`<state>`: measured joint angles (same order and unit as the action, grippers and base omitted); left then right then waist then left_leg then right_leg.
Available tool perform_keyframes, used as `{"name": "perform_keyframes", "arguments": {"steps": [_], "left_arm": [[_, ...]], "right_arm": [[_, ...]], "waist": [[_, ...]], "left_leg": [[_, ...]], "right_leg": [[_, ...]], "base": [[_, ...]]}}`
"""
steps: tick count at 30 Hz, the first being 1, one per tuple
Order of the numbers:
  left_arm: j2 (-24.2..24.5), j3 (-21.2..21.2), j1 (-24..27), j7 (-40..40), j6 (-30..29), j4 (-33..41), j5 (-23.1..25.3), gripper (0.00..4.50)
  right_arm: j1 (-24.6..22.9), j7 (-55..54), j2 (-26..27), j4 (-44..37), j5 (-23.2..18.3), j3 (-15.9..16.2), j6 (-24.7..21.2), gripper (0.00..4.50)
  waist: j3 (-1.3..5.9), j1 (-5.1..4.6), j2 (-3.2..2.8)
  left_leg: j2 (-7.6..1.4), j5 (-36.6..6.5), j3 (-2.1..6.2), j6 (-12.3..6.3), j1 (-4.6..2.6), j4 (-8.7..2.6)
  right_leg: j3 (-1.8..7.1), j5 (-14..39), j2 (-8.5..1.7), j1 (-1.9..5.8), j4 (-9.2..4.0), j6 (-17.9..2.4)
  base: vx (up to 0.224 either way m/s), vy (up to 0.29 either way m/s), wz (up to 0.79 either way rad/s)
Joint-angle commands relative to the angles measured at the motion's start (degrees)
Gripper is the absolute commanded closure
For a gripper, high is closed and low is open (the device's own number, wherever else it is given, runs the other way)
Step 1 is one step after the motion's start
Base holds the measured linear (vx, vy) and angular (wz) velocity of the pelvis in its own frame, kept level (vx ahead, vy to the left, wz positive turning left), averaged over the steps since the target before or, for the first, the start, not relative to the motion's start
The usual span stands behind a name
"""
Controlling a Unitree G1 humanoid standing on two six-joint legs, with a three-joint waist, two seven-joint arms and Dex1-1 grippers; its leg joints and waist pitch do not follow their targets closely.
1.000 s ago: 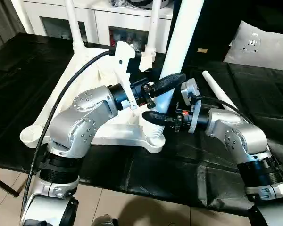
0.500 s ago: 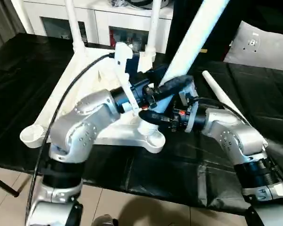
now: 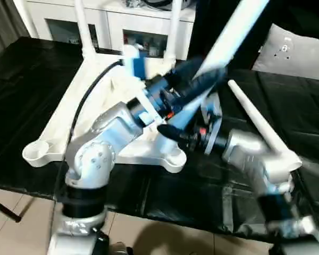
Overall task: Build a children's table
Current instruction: Pick table leg
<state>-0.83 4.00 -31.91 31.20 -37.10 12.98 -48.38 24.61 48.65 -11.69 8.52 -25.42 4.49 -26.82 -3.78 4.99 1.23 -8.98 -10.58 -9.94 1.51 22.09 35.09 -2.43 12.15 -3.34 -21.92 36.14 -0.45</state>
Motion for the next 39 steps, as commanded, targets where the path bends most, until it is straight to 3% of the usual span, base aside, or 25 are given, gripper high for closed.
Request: {"name": "perform_keyframes", "arguments": {"steps": [1, 4, 5, 7, 8, 10, 12, 16, 18, 20, 21, 24, 25, 26, 27, 31, 32, 34, 35, 37, 39], "left_arm": [[1.5, 1.1, 1.7, -1.1, 0.2, 0.6, 1.4, 0.57], [4.5, 0.5, 4.1, 0.0, 0.0, 1.0, 3.9, 0.57], [5.7, 0.0, 4.6, 0.4, 0.0, 1.0, 5.0, 0.57], [10.4, -2.7, 6.3, 1.7, 1.0, 0.0, 10.5, 0.57], [11.3, -3.4, 6.6, 1.9, 1.4, -0.2, 11.7, 0.57], [15.8, -7.0, 8.1, 3.7, 3.4, -1.0, 16.5, 0.57], [20.3, -10.5, 9.6, 5.8, 6.4, -2.1, 21.5, 0.57], [23.0, -12.7, 10.4, 6.6, 10.1, -3.4, 26.2, 0.57], [26.3, -15.0, 11.2, 6.3, 18.2, -7.7, 34.3, 0.57], [27.7, -15.5, 11.5, 7.3, 19.9, -10.5, 35.4, 0.57], [28.8, -16.3, 12.0, 8.6, 21.5, -11.5, 36.4, 0.57], [30.6, -17.8, 13.0, 11.4, 24.1, -12.9, 37.8, 0.57], [31.2, -18.2, 13.4, 12.3, 24.8, -13.1, 38.1, 0.57], [31.7, -18.5, 13.8, 13.5, 25.2, -13.4, 38.1, 0.57], [32.3, -18.8, 14.2, 14.5, 26.3, -13.8, 38.5, 0.86], [33.8, -20.2, 14.9, 18.8, 29.1, -15.4, 39.2, 0.99], [34.2, -20.7, 14.8, 20.0, 28.9, -15.7, 39.0, 1.29], [35.1, -22.4, 14.3, 23.2, 28.7, -17.2, 39.2, 1.38], [35.1, -22.6, 14.0, 23.6, 28.6, -17.9, 39.3, 1.43], [35.0, -22.8, 13.2, 24.4, 28.8, -19.6, 39.8, 1.68], [34.7, -23.0, 11.5, 25.5, 29.2, -22.5, 40.6, 1.83]], "right_arm": [[-1.2, -3.0, 0.1, -3.0, -1.0, -2.9, 0.7, 2.59], [-2.7, -6.1, 0.0, -4.3, -0.5, -4.6, 0.9, 2.6], [-3.2, -6.8, -0.1, -4.7, -0.4, -5.1, 0.7, 2.6], [-4.3, -8.9, -0.7, -5.2, 0.3, -6.5, 0.3, 2.6], [-4.5, -9.1, -0.8, -5.4, 0.4, -6.7, 0.2, 2.6], [-5.1, -10.0, -1.2, -6.3, 1.6, -6.6, 0.9, 2.6], [-5.1, -11.7, -1.2, -6.7, 3.3, -6.4, 2.6, 2.6], [-4.9, -13.4, -0.7, -6.6, 4.1, -6.6, 3.6, 2.6], [-5.1, -15.9, 0.2, -6.5, 5.1, -6.3, 4.1, 2.6], [-5.4, -17.1, 0.9, -6.3, 6.0, -6.1, 5.6, 2.6], [-5.6, -17.9, 0.8, -6.6, 6.2, -5.9, 4.0, 2.6], [-6.0, -17.2, 0.2, -7.2, 6.1, -5.2, 2.6, 2.6], [-6.1, -16.7, 0.0, -7.5, 6.0, -4.9, 2.7, 2.6], [-6.4, -15.7, -0.4, -7.8, 5.6, -4.6, 2.8, 2.6], [-6.7, -15.0, -1.0, -8.2, 5.5, -4.3, 2.5, 2.6], [-8.0, -13.6, -3.0, -8.7, 7.4, -2.8, 3.9, 2.6], [-8.1, -13.0, -3.5, -8.6, 7.7, -2.5, 4.0, 2.6], [-8.2, -11.3, -4.5, -8.7, 6.2, -2.4, 1.8, 2.6], [-8.2, -10.9, -4.5, -9.0, 5.3, -2.6, 1.0, 2.6], [-8.4, -9.9, -4.8, -9.5, 4.3, -2.6, 0.2, 2.6], [-8.6, -9.2, -4.8, -10.5, 3.1, -2.7, -0.7, 2.6]], "waist": [[3.87, -0.33, -0.5], [3.97, -0.52, -0.5], [3.94, -0.52, -0.25], [3.89, -0.66, -0.45], [3.87, -0.79, 0.48], [3.88, -0.73, -0.14], [3.91, -0.76, -0.08], [3.91, -0.78, -0.13], [3.82, -0.9, -0.19], [3.85, -1.2, -0.27], [3.88, -1.29, -0.8], [3.96, -1.43, -0.77], [3.98, -1.34, -1.44], [3.99, -1.55, -1.06], [4.04, -1.46, -1.04], [3.76, -1.29, -0.82], [3.69, -1.33, -0.69], [3.63, -1.39, -0.72], [3.66, -1.38, -0.99], [3.72, -1.41, -0.83], [3.79, -1.33, -1.09]], "left_leg": [[-4.15, -9.0, 1.37, 0.16, -1.21, -4.32], [-4.05, -9.7, 1.42, 0.89, -1.32, -4.48], [-4.09, -9.4, 1.42, 1.11, -1.36, -4.54], [-4.04, -9.8, 1.44, 1.34, -1.48, -4.65], [-4.1, -9.8, 1.39, 1.03, -1.43, -4.74], [-4.05, -9.0, 1.37, 1.14, -1.47, -4.7], [-4.03, -8.7, 1.33, 1.34, -1.5, -4.74], [-4.08, -9.0, 1.34, 1.84, -1.54, -4.81], [-3.97, -9.7, 1.38, 1.81, -1.45, -4.88], [-3.9, -10.5, 1.4, 2.31, -1.46, -4.94], [-3.89, -10.9, 1.51, 2.85, -1.51, -5.02], [-4.03, -10.9, 1.6, 3.0, -1.6, -5.11], [-3.98, -11.0, 1.69, 3.06, -1.54, -5.12], [-4.04, -11.4, 1.54, 3.1, -1.52, -5.12], [-4.0, -11.4, 1.5, 2.97, -1.61, -5.06], [-4.1, -13.0, 1.5, 2.86, -1.62, -5.23], [-4.14, -13.4, 1.46, 3.05, -1.65, -5.28], [-4.08, -14.2, 1.43, 2.9, -1.78, -5.28], [-4.07, -14.2, 1.49, 2.94, -1.75, -5.25], [-4.13, -14.1, 1.52, 2.87, -1.75, -5.25], [-4.04, -13.9, 1.44, 2.81, -1.91, -5.15]], "right_leg": [[2.84, 6.1, -4.76, 2.49, -4.45, -13.0], [2.82, 8.2, -4.67, 2.44, -4.59, -11.3], [2.83, 8.4, -4.64, 2.37, -4.52, -11.0], [2.84, 8.8, -4.47, 2.14, -4.56, -10.1], [2.86, 9.4, -4.47, 2.2, -4.81, -9.5], [2.92, 9.7, -4.58, 1.99, -4.57, -9.0], [2.9, 9.4, -4.58, 1.87, -4.51, -8.8], [2.91, 8.6, -4.69, 1.81, -4.38, -9.2], [2.95, 9.1, -4.71, 1.83, -4.57, -9.1], [2.99, 10.1, -4.69, 1.77, -4.5, -8.4], [2.96, 10.1, -4.83, 1.73, -4.38, -8.6], [2.89, 7.6, -4.7, 1.71, -4.19, -9.8], [2.89, 6.9, -4.75, 1.74, -4.05, -10.0], [2.91, 5.7, -4.69, 1.77, -4.0, -10.3], [2.92, 5.4, -4.75, 1.78, -4.03, -10.6], [2.96, 7.9, -4.97, 1.78, -4.2, -11.2], [2.97, 8.9, -4.93, 1.66, -4.26, -11.0], [3.12, 10.6, -5.0, 1.57, -4.38, -10.9], [3.13, 10.4, -5.04, 1.57, -4.34, -11.0], [3.09, 9.9, -5.07, 1.61, -4.32, -11.4], [3.07, 8.6, -4.92, 1.53, -4.35, -11.7]], "base": [[0.0, 0.0, 0.0], [0.0, 0.0, 0.0], [0.0, 0.0, 0.0], [0.0, 0.0, 0.0], [0.0, 0.0, 0.0], [0.0, 0.0, 0.0], [0.0, 0.0, 0.0], [0.0, 0.0, 0.0], [0.0, 0.0, 0.0], [0.0, 0.0, 0.0], [0.0, 0.0, 0.0], [0.0, 0.0, 0.0], [0.0, 0.0, 0.0], [0.0, 0.0, 0.0], [0.0, 0.0, 0.0], [0.0, 0.0, 0.0], [0.0, 0.0, 0.0], [0.0, 0.0, 0.0], [0.0, 0.0, 0.0], [0.0, 0.0, 0.0], [0.0, 0.0, 0.0]]}}
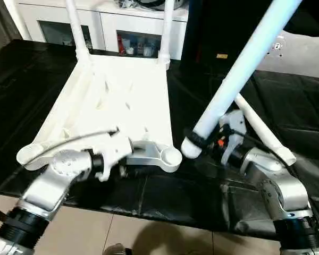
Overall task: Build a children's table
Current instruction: Pick table leg, then insert table leg to table base
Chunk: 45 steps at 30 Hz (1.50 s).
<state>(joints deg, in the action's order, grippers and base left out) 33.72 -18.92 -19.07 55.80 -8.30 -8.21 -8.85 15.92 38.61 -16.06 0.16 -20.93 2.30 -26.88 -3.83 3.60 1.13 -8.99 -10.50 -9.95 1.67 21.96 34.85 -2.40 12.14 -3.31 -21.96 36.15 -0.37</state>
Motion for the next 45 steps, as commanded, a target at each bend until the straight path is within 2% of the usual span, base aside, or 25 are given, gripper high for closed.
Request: {"name": "perform_keyframes", "arguments": {"steps": [1, 3, 4, 5, 6, 8, 9, 10, 12, 13, 14, 17, 22, 26, 27, 28, 29, 30, 32, 35, 38, 40, 42, 43, 45], "left_arm": [[-0.2, -0.1, -2.4, 0.8, 1.3, -3.1, 1.6, 1.89], [-1.2, 0.2, -4.9, 2.0, 2.3, -7.1, 1.4, 2.14], [-1.2, 0.1, -5.1, 2.1, 2.5, -7.4, 1.3, 2.23], [-1.2, 0.0, -5.8, 3.0, 3.0, -8.4, 1.3, 2.35], [-1.1, -0.5, -7.3, 4.0, 3.8, -10.6, 2.1, 2.35], [-1.4, -0.7, -9.2, 4.5, 4.2, -13.3, 2.7, 2.53], [-1.5, -0.8, -10.0, 5.1, 4.5, -14.6, 3.0, 2.62], [-1.5, -0.9, -10.1, 5.1, 4.6, -14.7, 3.0, 2.7], [-1.6, -1.0, -10.5, 5.7, 5.3, -15.7, 3.3, 2.91], [-1.8, -1.3, -11.5, 6.6, 6.2, -17.6, 3.8, 2.97], [-1.8, -1.8, -12.7, 7.8, 7.2, -20.0, 4.5, 3.03], [-1.8, -3.0, -15.3, 10.7, 9.1, -24.5, 5.8, 3.29], [-2.2, -3.6, -17.1, 13.8, 10.2, -27.7, 6.5, 3.62], [-2.9, -3.6, -18.3, 14.1, 12.2, -30.8, 7.5, 3.98], [-3.2, -3.6, -18.6, 13.9, 12.8, -31.7, 7.8, 4.05], [-3.4, -3.6, -18.8, 13.8, 13.0, -32.3, 8.0, 4.12], [-3.8, -3.5, -18.9, 13.5, 13.9, -33.1, 8.5, 4.17], [-3.8, -3.5, -18.9, 13.5, 13.9, -33.1, 8.5, 4.17], [-5.0, -1.8, -18.7, 13.0, 13.4, -32.8, 6.8, 4.35], [-6.3, -0.4, -18.5, 12.2, 12.8, -32.0, 5.4, 4.46], [-8.4, -0.3, -17.6, 10.0, 12.8, -31.4, 5.7, 4.5], [-9.5, -0.6, -17.1, 7.5, 13.9, -31.5, 7.2, 4.5], [-10.2, -0.8, -16.8, 5.6, 14.6, -31.7, 8.2, 4.5], [-10.7, -0.4, -15.9, 4.9, 14.6, -30.8, 8.2, 4.5], [-10.9, -0.2, -15.4, 4.4, 14.4, -30.2, 8.3, 4.5]], "right_arm": [[0.0, 1.0, -0.5, -2.5, -1.8, -0.7, -1.0, 2.6], [-0.1, 1.2, -0.7, -2.8, -2.5, -0.9, -1.6, 2.6], [-0.1, 1.2, -0.7, -2.8, -2.6, -0.9, -1.7, 2.6], [-0.1, 1.6, -1.0, -2.9, -2.4, -0.8, -1.5, 2.6], [-0.1, 2.2, -1.4, -3.2, -1.9, -0.5, -1.0, 2.6], [-0.4, 2.5, -1.8, -3.8, -1.6, -0.4, -0.5, 2.6], [-0.6, 2.5, -2.0, -4.0, -1.6, -0.4, -0.4, 2.6], [-0.6, 2.5, -2.1, -4.1, -1.7, -0.4, -0.4, 2.6], [-0.7, 2.4, -2.2, -4.3, -1.8, -0.4, -0.6, 2.6], [-1.0, 2.3, -2.5, -4.5, -1.7, -0.3, -0.5, 2.6], [-1.4, 2.1, -2.7, -4.9, -1.6, -0.1, -1.0, 2.6], [-2.2, 1.8, -3.1, -6.4, -2.2, 0.2, -3.3, 2.6], [-2.6, 1.8, -3.3, -6.8, -1.8, 0.4, -2.9, 2.6], [-2.0, 0.8, -4.2, -5.9, -0.2, 0.9, -2.7, 2.6], [-2.1, 1.2, -4.2, -6.1, -0.7, 0.8, -2.9, 2.6], [-2.1, 1.4, -4.0, -6.2, -1.3, 0.5, -3.1, 2.6], [-1.9, 0.8, -3.7, -6.0, -1.2, 0.4, -3.7, 2.6], [-1.9, 0.8, -3.7, -6.0, -1.2, 0.4, -3.7, 2.6], [-1.1, -0.3, -2.9, -5.4, 0.3, 0.5, -0.8, 2.6], [-0.6, -1.9, -2.7, -5.2, 1.3, 0.8, -1.3, 2.6], [-0.2, -2.9, -3.0, -5.1, 1.7, 1.4, -3.7, 2.6], [0.0, -2.7, -2.9, -5.1, 2.1, 1.9, -3.0, 2.6], [0.2, -2.3, -3.0, -5.1, 2.6, 2.2, -2.2, 2.6], [0.6, -1.4, -3.4, -4.8, 2.8, 3.0, -2.4, 2.6], [0.8, -1.1, -3.6, -4.7, 2.8, 3.4, -2.9, 2.6]], "waist": [[3.91, 0.07, -1.02], [3.99, 0.21, -1.53], [3.98, 0.16, -1.33], [4.05, 0.15, -1.66], [4.14, 0.27, -2.27], [4.22, 0.2, -1.79], [4.21, 0.28, -2.41], [4.19, 0.18, -2.12], [4.24, 0.25, -2.11], [4.26, 0.36, -2.76], [4.1, 0.23, -2.55], [4.11, 0.43, -2.92], [4.27, 0.29, -3.27], [4.31, 0.32, -3.2], [4.33, 0.31, -2.92], [4.31, 0.37, -3.01], [4.27, 0.39, -2.66], [4.25, 0.45, -2.75], [4.23, 0.38, -2.83], [4.29, 0.21, -2.64], [4.44, 0.03, -2.58], [4.45, 0.05, -2.54], [4.32, 0.05, -2.54], [4.27, 0.07, -2.82], [4.22, -0.03, -2.71]], "left_leg": [[-4.05, -13.6, 1.52, 2.63, -1.65, -4.92], [-4.05, -13.3, 1.6, 2.94, -1.73, -4.85], [-4.0, -13.4, 1.6, 2.88, -1.69, -4.91], [-4.08, -13.8, 1.67, 3.28, -1.67, -4.93], [-4.04, -13.8, 1.78, 3.53, -1.69, -4.83], [-3.96, -13.6, 1.63, 3.22, -1.67, -4.7], [-3.89, -13.1, 1.67, 3.09, -1.59, -4.65], [-3.94, -13.0, 1.64, 2.96, -1.59, -4.66], [-3.93, -12.3, 1.6, 2.08, -1.42, -4.52], [-3.96, -12.5, 1.67, 2.12, -1.47, -4.48], [-3.82, -13.3, 1.54, 2.0, -1.49, -4.52], [-3.95, -14.3, 1.64, 2.13, -1.66, -4.59], [-4.11, -13.8, 1.79, 2.32, -1.48, -4.63], [-4.09, -12.8, 1.71, 1.96, -1.4, -4.53], [-4.09, -12.6, 1.63, 1.76, -1.43, -4.49], [-4.05, -12.6, 1.62, 1.61, -1.45, -4.44], [-4.15, -12.7, 1.57, 1.24, -1.45, -4.47], [-4.19, -12.7, 1.61, 1.27, -1.44, -4.47], [-4.27, -12.9, 1.63, 1.43, -1.44, -4.54], [-4.18, -12.0, 1.61, 1.48, -1.31, -4.49], [-4.1, -10.1, 1.49, 0.43, -1.24, -4.22], [-4.06, -9.4, 1.45, -0.33, -1.14, -4.12], [-4.06, -10.0, 1.45, -0.68, -1.14, -4.1], [-4.14, -10.6, 1.54, -0.4, -1.17, -4.18], [-4.25, -11.6, 1.59, -0.01, -1.29, -4.31]], "right_leg": [[3.0, 7.6, -5.03, 1.75, -4.19, -12.1], [2.93, 6.3, -5.08, 1.74, -4.01, -12.4], [2.91, 6.3, -5.02, 1.79, -4.16, -12.5], [2.87, 5.5, -5.07, 1.83, -4.05, -12.8], [2.89, 4.6, -5.18, 1.93, -3.79, -13.2], [2.95, 3.8, -5.21, 2.17, -3.89, -13.5], [2.91, 3.2, -5.24, 2.17, -3.88, -13.7], [2.88, 3.0, -5.18, 2.19, -3.9, -13.8], [2.91, 3.0, -5.33, 2.36, -3.87, -14.4], [2.92, 3.4, -5.42, 2.3, -3.83, -14.5], [2.92, 5.2, -5.19, 2.21, -4.32, -14.1], [3.05, 8.5, -5.39, 2.2, -4.58, -13.2], [2.92, 7.1, -5.53, 2.2, -4.22, -14.3], [2.9, 4.9, -5.52, 2.33, -4.1, -15.0], [2.88, 4.8, -5.54, 2.34, -4.11, -15.1], [2.9, 4.9, -5.56, 2.33, -4.14, -15.1], [2.95, 5.9, -5.64, 2.3, -4.32, -15.0], [2.96, 6.2, -5.72, 2.31, -4.26, -15.0], [2.93, 6.8, -5.7, 2.18, -4.22, -15.0], [2.93, 6.4, -5.75, 2.34, -4.17, -15.0], [2.92, 3.6, -5.63, 2.45, -3.98, -15.5], [2.92, 2.7, -5.65, 2.56, -4.03, -15.6], [2.91, 4.6, -5.64, 2.56, -4.3, -15.2], [2.91, 6.2, -5.69, 2.51, -4.38, -14.8], [2.91, 7.6, -5.55, 2.41, -4.48, -14.5]], "base": [[0.0, 0.0, 0.0], [0.0, 0.0, 0.0], [0.0, 0.0, 0.0], [0.0, 0.0, 0.0], [0.0, 0.0, 0.0], [0.0, 0.0, 0.0], [0.0, 0.0, 0.0], [0.0, 0.0, 0.0], [0.0, 0.0, 0.0], [0.0, 0.0, 0.0], [0.0, 0.0, 0.0], [0.0, 0.0, 0.0], [0.0, 0.0, 0.0], [0.0, 0.0, 0.0], [0.0, 0.0, 0.0], [0.0, 0.0, 0.0], [0.0, 0.0, 0.0], [0.0, 0.0, 0.0], [0.0, 0.0, 0.0], [0.0, 0.0, 0.0], [0.0, 0.0, 0.0], [0.0, 0.0, 0.0], [0.0, 0.0, 0.0], [0.0, 0.0, 0.0], [0.0, 0.0, 0.0]]}}
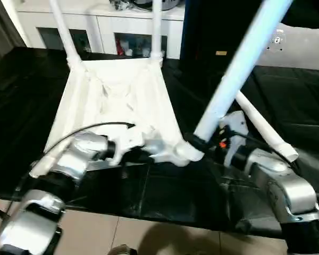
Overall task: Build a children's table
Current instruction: Insert table leg to table base
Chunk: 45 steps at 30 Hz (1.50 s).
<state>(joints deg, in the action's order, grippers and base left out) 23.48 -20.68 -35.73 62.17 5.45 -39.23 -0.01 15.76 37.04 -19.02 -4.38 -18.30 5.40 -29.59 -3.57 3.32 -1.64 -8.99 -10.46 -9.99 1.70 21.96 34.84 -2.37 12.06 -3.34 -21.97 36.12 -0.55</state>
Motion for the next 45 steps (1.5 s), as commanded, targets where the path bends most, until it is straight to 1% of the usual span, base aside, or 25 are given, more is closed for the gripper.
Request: {"name": "perform_keyframes", "arguments": {"steps": [1, 4, 5, 6, 7, 8, 10, 11, 13, 15, 16, 18, 19, 20, 24, 25, 26, 27, 30, 35, 37, 40, 43, 44, 45], "left_arm": [[-0.7, 1.5, 1.5, -2.2, 0.5, 1.2, -0.3, 4.5], [-0.5, 1.0, 2.9, -4.1, -0.7, 2.8, 1.0, 4.5], [-0.5, 1.0, 3.5, -5.3, -0.7, 3.5, 1.6, 4.5], [-0.5, 1.0, 3.6, -5.3, -0.7, 3.5, 1.7, 4.5], [-0.5, 1.1, 3.8, -5.6, -0.5, 3.7, 1.9, 4.5], [-0.7, 1.3, 4.0, -5.8, -0.1, 3.9, 1.7, 4.5], [-0.9, 1.9, 4.5, -5.6, -0.2, 4.4, 1.1, 4.5], [-1.0, 2.2, 4.8, -5.7, -0.2, 4.8, 0.9, 4.5], [-1.2, 2.8, 5.2, -5.8, -0.7, 5.5, 0.4, 4.5], [-1.2, 2.8, 5.6, -5.6, -1.2, 6.4, 0.3, 4.5], [-1.1, 2.6, 5.9, -5.4, -1.2, 6.8, 0.5, 4.5], [-1.0, 2.1, 6.2, -5.0, -1.2, 7.3, 1.0, 4.5], [-0.9, 1.9, 6.4, -5.0, -1.3, 7.5, 1.2, 4.5], [-0.6, 1.2, 6.5, -4.5, -0.9, 7.9, 2.2, 4.5], [-0.1, 0.1, 6.5, -3.4, -0.2, 8.2, 3.5, 4.5], [-0.1, 0.0, 6.5, -2.9, 0.0, 8.3, 3.6, 4.5], [-0.1, -0.3, 6.4, -2.0, 0.3, 8.4, 3.6, 4.5], [-0.1, -0.4, 6.3, -2.0, 0.3, 8.4, 3.6, 4.5], [0.1, -1.2, 6.2, -0.7, 1.4, 8.8, 4.1, 4.5], [0.4, -2.3, 6.1, 1.3, 2.8, 9.1, 4.6, 4.5], [0.3, -2.4, 5.9, 2.1, 3.1, 8.9, 4.7, 4.5], [0.5, -2.8, 5.8, 3.6, 3.4, 9.0, 4.5, 4.5], [0.6, -2.9, 5.9, 4.3, 3.6, 9.4, 4.2, 4.5], [0.6, -2.9, 5.9, 4.3, 3.6, 9.4, 4.2, 4.5], [0.5, -2.9, 5.7, 4.1, 3.8, 9.1, 4.4, 4.5]], "right_arm": [[1.2, 0.4, -0.6, 0.1, 0.3, 0.4, -0.4, 2.6], [2.6, 0.2, -0.3, 1.5, 0.8, 0.7, -0.3, 2.6], [3.2, 0.4, -0.2, 2.3, 1.1, 1.0, -0.1, 2.6], [3.3, 0.4, -0.2, 2.4, 1.1, 1.0, 0.0, 2.6], [3.5, 0.4, -0.2, 2.7, 1.2, 1.1, 0.0, 2.6], [4.1, 0.8, -0.2, 3.4, 1.6, 1.5, 0.5, 2.6], [4.9, 1.4, -0.2, 4.5, 2.1, 2.0, 1.4, 2.6], [5.3, 1.5, -0.1, 5.0, 2.2, 2.1, 1.5, 2.6], [5.9, 1.7, 0.1, 6.0, 2.0, 2.1, 1.2, 2.6], [6.4, 2.2, 0.0, 7.1, 2.2, 2.4, 1.3, 2.6], [6.6, 2.5, -0.1, 7.5, 2.3, 2.7, 1.5, 2.6], [7.0, 3.0, -0.2, 8.4, 2.4, 2.8, 1.9, 2.6], [7.2, 3.1, -0.1, 8.7, 2.4, 2.9, 2.1, 2.6], [8.1, 3.6, 0.1, 9.4, 2.3, 2.8, 2.2, 2.6], [9.3, 4.3, 0.4, 10.6, 2.5, 3.1, 2.4, 2.6], [9.7, 4.9, 0.3, 11.2, 2.7, 3.5, 2.4, 2.6], [10.2, 6.6, -0.1, 12.3, 3.0, 4.6, 2.0, 2.6], [10.2, 6.7, -0.2, 12.3, 3.0, 4.6, 2.0, 2.6], [10.2, 8.0, -0.7, 13.1, 3.2, 5.5, 1.0, 2.6], [10.6, 8.4, -1.4, 14.8, 4.4, 6.7, 0.3, 2.6], [10.9, 8.5, -1.7, 15.9, 4.8, 6.8, -0.3, 2.6], [10.9, 8.9, -2.0, 16.5, 5.4, 6.8, 0.0, 2.6], [10.7, 9.6, -2.6, 16.6, 5.6, 7.1, -1.2, 2.6], [10.7, 9.8, -2.7, 16.6, 5.5, 7.2, -1.5, 2.6], [10.7, 10.2, -3.0, 16.5, 5.4, 7.5, -1.9, 2.6]], "waist": [[3.99, 0.25, 0.23], [4.11, 0.13, 0.09], [4.08, 0.06, 0.51], [4.08, 0.16, 0.27], [4.04, 0.21, 0.26], [4.1, 0.25, 0.11], [4.08, 0.14, 0.16], [4.07, 0.1, 0.01], [4.1, 0.1, 0.23], [4.15, 0.09, 0.21], [4.09, 0.07, 0.3], [4.11, 0.08, 0.38], [4.11, 0.08, 0.31], [4.13, 0.04, 0.46], [4.12, 0.08, 0.41], [4.1, 0.08, 0.4], [4.15, 0.04, 0.59], [4.14, 0.12, 0.5], [4.19, 0.33, 0.55], [4.09, 0.39, 0.56], [4.06, 0.41, 0.45], [4.15, 0.44, 0.51], [4.17, 0.46, 0.51], [4.18, 0.45, 0.41], [4.16, 0.45, 0.5]], "left_leg": [[-4.22, -11.7, 1.61, -0.06, -1.25, -4.3], [-4.32, -10.8, 1.69, 0.0, -1.19, -4.32], [-4.26, -10.6, 1.56, -0.27, -1.22, -4.28], [-4.18, -10.3, 1.54, -0.46, -1.17, -4.19], [-4.17, -10.2, 1.49, -0.56, -1.19, -4.18], [-4.17, -10.1, 1.58, -0.5, -1.09, -4.19], [-4.1, -10.2, 1.56, -0.48, -1.07, -4.2], [-4.12, -10.6, 1.59, -0.35, -1.09, -4.23], [-4.08, -10.4, 1.58, -0.43, -1.06, -4.21], [-4.1, -10.1, 1.56, -0.75, -1.08, -4.16], [-4.1, -10.0, 1.55, -0.91, -0.98, -4.17], [-4.17, -9.7, 1.52, -1.16, -1.07, -4.15], [-4.14, -9.7, 1.51, -1.2, -1.07, -4.15], [-4.14, -9.6, 1.49, -1.33, -1.08, -4.16], [-4.14, -9.4, 1.46, -1.37, -1.06, -4.14], [-4.12, -9.4, 1.44, -1.35, -1.06, -4.14], [-4.1, -9.5, 1.41, -1.49, -1.08, -4.09], [-4.15, -9.2, 1.42, -1.51, -1.07, -4.09], [-4.2, -8.8, 1.36, -1.84, -1.09, -4.07], [-4.23, -9.6, 1.38, -1.41, -1.19, -4.17], [-4.2, -9.7, 1.37, -1.14, -1.2, -4.19], [-4.27, -10.3, 1.42, -0.81, -1.23, -4.26], [-4.27, -10.6, 1.44, -0.69, -1.25, -4.3], [-4.26, -10.8, 1.47, -0.59, -1.28, -4.33], [-4.26, -11.1, 1.47, -0.47, -1.28, -4.35]], "right_leg": [[2.92, 7.9, -5.53, 2.41, -4.41, -14.3], [2.84, 6.5, -5.52, 2.39, -4.18, -14.4], [2.86, 6.2, -5.43, 2.35, -4.25, -14.4], [2.88, 6.3, -5.53, 2.34, -4.2, -14.5], [2.92, 6.4, -5.5, 2.3, -4.32, -14.3], [2.89, 6.1, -5.51, 2.37, -4.21, -14.3], [2.87, 6.0, -5.47, 2.39, -4.26, -14.3], [2.84, 6.2, -5.45, 2.32, -4.25, -14.4], [2.86, 5.8, -5.48, 2.44, -4.22, -14.5], [2.84, 6.0, -5.54, 2.39, -4.16, -14.5], [2.82, 6.1, -5.54, 2.42, -4.18, -14.5], [2.84, 6.1, -5.52, 2.32, -4.16, -14.5], [2.83, 6.1, -5.49, 2.31, -4.2, -14.4], [2.81, 6.0, -5.45, 2.29, -4.17, -14.5], [2.83, 6.3, -5.5, 2.3, -4.2, -14.4], [2.84, 6.4, -5.48, 2.27, -4.24, -14.3], [2.83, 6.5, -5.51, 2.29, -4.25, -14.4], [2.83, 6.3, -5.52, 2.31, -4.21, -14.4], [2.85, 5.3, -5.51, 2.26, -4.1, -14.3], [2.83, 7.1, -5.52, 2.17, -4.27, -14.1], [2.85, 7.4, -5.54, 2.13, -4.3, -14.1], [2.86, 7.0, -5.55, 2.14, -4.25, -14.0], [2.84, 6.4, -5.5, 2.16, -4.21, -14.2], [2.83, 6.3, -5.46, 2.15, -4.22, -14.3], [2.84, 6.5, -5.48, 2.17, -4.25, -14.3]], "base": [[0.0, 0.0, 0.0], [0.0, 0.0, 0.0], [0.0, 0.0, 0.0], [0.0, 0.0, 0.0], [0.0, 0.0, 0.0], [0.0, 0.0, 0.0], [0.0, 0.0, 0.0], [0.0, 0.0, 0.0], [0.0, 0.0, 0.0], [0.0, 0.0, 0.0], [0.0, 0.0, 0.0], [0.0, 0.0, 0.0], [0.0, 0.0, 0.0], [0.0, 0.0, 0.0], [0.0, 0.0, 0.0], [0.0, 0.0, 0.0], [0.0, 0.0, 0.0], [0.0, 0.0, 0.0], [0.0, 0.0, 0.0], [0.0, 0.0, 0.0], [0.0, 0.0, 0.0], [0.0, 0.0, 0.0], [0.0, 0.0, 0.0], [0.0, 0.0, 0.0], [0.0, 0.0, 0.0]]}}
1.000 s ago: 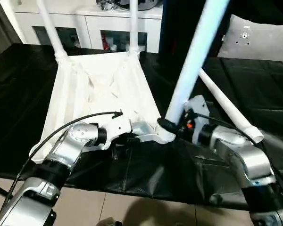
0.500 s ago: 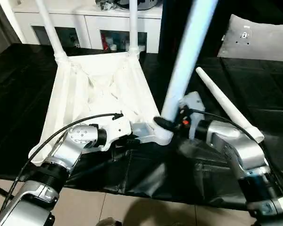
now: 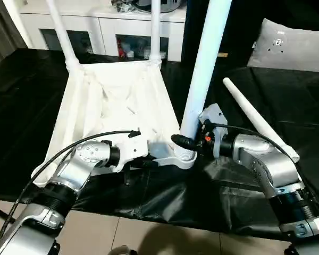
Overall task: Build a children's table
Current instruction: Insert table leg to table base
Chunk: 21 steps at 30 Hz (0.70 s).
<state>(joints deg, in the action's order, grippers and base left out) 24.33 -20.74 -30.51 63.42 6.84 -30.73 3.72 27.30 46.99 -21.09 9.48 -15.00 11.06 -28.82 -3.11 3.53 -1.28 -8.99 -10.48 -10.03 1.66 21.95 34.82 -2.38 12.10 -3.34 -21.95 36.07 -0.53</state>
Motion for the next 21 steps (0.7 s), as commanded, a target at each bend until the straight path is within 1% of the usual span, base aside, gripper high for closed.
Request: {"name": "perform_keyframes", "arguments": {"steps": [1, 4, 9, 14, 15, 16, 17, 19, 20, 21], "left_arm": [[-0.4, -2.8, 0.4, 2.8, 2.5, 0.4, 0.7, 4.5], [-0.4, -2.8, 0.2, 2.7, 2.8, 0.0, 1.0, 4.5], [-0.4, -2.6, -0.1, 3.0, 3.2, -0.7, 1.3, 4.5], [-0.4, -2.5, 0.1, 3.3, 3.3, -0.5, 1.0, 4.5], [-0.5, -2.5, 0.1, 3.3, 3.4, -0.5, 1.0, 4.5], [-0.5, -2.5, 0.1, 3.1, 3.5, -0.4, 1.1, 4.5], [-0.7, -2.3, -0.1, 2.9, 3.7, -0.6, 1.0, 4.5], [-0.7, -2.3, -0.1, 2.8, 3.7, -0.7, 1.0, 4.5], [-0.8, -2.2, -0.2, 2.7, 3.8, -0.8, 1.0, 4.5], [-0.9, -1.9, -0.2, 2.4, 3.8, -1.0, 1.0, 4.5]], "right_arm": [[-0.9, 0.4, -1.1, 2.6, 1.9, 1.9, -2.8, 2.6], [-0.9, 1.6, -1.6, 2.7, 1.6, 2.4, -2.9, 2.6], [0.1, 3.6, -2.6, 3.4, 1.7, 2.8, -3.1, 2.6], [0.8, 3.2, -1.6, 4.7, 1.4, 2.3, -2.9, 2.6], [0.9, 3.0, -1.1, 5.4, 1.1, 2.0, -2.8, 2.6], [0.8, 2.8, -0.6, 6.0, 0.6, 1.3, -2.6, 2.6], [0.7, 2.3, 0.3, 7.4, -0.3, 0.0, -2.1, 2.6], [0.8, 2.2, 0.5, 7.7, -0.5, -0.3, -2.0, 2.6], [0.6, 2.0, 0.9, 8.5, -1.0, -1.1, -1.9, 2.6], [0.1, 1.2, 1.5, 10.0, -1.6, -2.7, -1.0, 2.6]], "waist": [[3.71, 0.25, 0.15], [3.74, 0.3, 0.2], [3.7, 0.48, 0.28], [3.72, 0.54, 0.29], [3.69, 0.53, 0.19], [3.68, 0.5, 0.21], [3.7, 0.55, 0.15], [3.68, 0.44, 0.22], [3.72, 0.47, 0.17], [3.75, 0.54, 0.08]], "left_leg": [[-4.27, -11.4, 1.53, -0.29, -1.3, -4.35], [-4.29, -11.5, 1.52, -0.3, -1.29, -4.33], [-4.34, -12.1, 1.54, -0.11, -1.34, -4.37], [-4.37, -12.2, 1.54, -0.01, -1.37, -4.41], [-4.36, -12.7, 1.56, 0.14, -1.36, -4.44], [-4.37, -12.8, 1.56, 0.22, -1.37, -4.47], [-4.38, -13.1, 1.61, 0.4, -1.4, -4.49], [-4.35, -13.3, 1.64, 0.51, -1.34, -4.55], [-4.37, -13.5, 1.6, 0.6, -1.39, -4.54], [-4.4, -13.3, 1.63, 0.62, -1.41, -4.56]], "right_leg": [[2.84, 6.9, -5.51, 2.19, -4.24, -14.2], [2.88, 6.4, -5.53, 2.18, -4.24, -14.3], [2.86, 7.4, -5.57, 2.13, -4.33, -14.3], [2.82, 7.2, -5.58, 2.05, -4.27, -14.6], [2.84, 7.8, -5.6, 2.03, -4.33, -14.5], [2.83, 8.0, -5.59, 2.01, -4.33, -14.5], [2.82, 8.3, -5.64, 2.0, -4.34, -14.4], [2.83, 8.4, -5.63, 2.03, -4.41, -14.5], [2.85, 8.2, -5.61, 1.99, -4.4, -14.5], [2.83, 7.8, -5.63, 2.03, -4.35, -14.6]], "base": [[0.0, 0.0, 0.0], [0.0, 0.0, 0.0], [0.0, 0.0, 0.0], [0.0, 0.0, 0.0], [0.0, 0.0, 0.0], [0.0, 0.0, 0.0], [0.0, 0.0, 0.0], [0.0, 0.0, 0.0], [0.0, 0.0, 0.0], [0.0, 0.0, 0.0]]}}
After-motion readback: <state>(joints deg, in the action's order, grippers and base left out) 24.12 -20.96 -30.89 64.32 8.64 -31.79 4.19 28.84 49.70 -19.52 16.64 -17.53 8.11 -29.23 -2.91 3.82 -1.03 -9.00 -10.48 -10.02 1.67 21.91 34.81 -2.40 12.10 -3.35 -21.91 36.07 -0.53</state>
